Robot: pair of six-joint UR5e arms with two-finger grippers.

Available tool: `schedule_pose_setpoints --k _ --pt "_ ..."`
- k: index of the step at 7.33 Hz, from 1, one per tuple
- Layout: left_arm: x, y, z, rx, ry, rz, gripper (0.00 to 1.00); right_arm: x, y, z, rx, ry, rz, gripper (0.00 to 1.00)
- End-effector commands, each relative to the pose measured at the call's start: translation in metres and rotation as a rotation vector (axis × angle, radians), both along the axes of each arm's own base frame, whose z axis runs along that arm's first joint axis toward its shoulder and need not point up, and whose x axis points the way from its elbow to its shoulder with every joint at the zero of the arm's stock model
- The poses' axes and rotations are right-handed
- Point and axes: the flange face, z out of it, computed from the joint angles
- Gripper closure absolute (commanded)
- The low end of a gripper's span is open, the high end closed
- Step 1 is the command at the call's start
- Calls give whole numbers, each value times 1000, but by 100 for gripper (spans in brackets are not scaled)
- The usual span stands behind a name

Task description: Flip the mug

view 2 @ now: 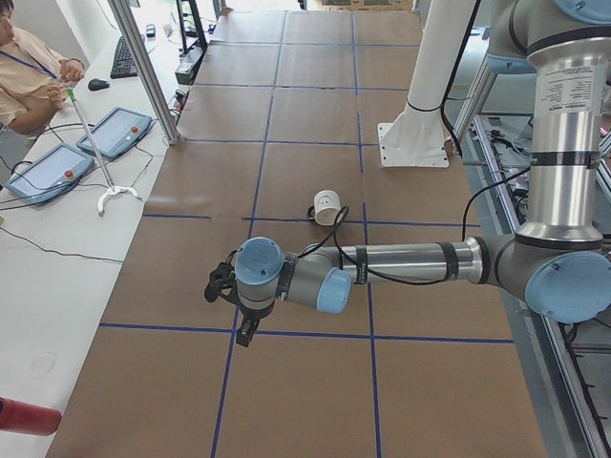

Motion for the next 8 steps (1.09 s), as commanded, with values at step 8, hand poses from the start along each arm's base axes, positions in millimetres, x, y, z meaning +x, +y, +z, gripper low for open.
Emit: schedule_pose_setpoints --k 8 --pt "273 106 -123 -397 295 -470 0 0 -1 -1 1 0 0 0"
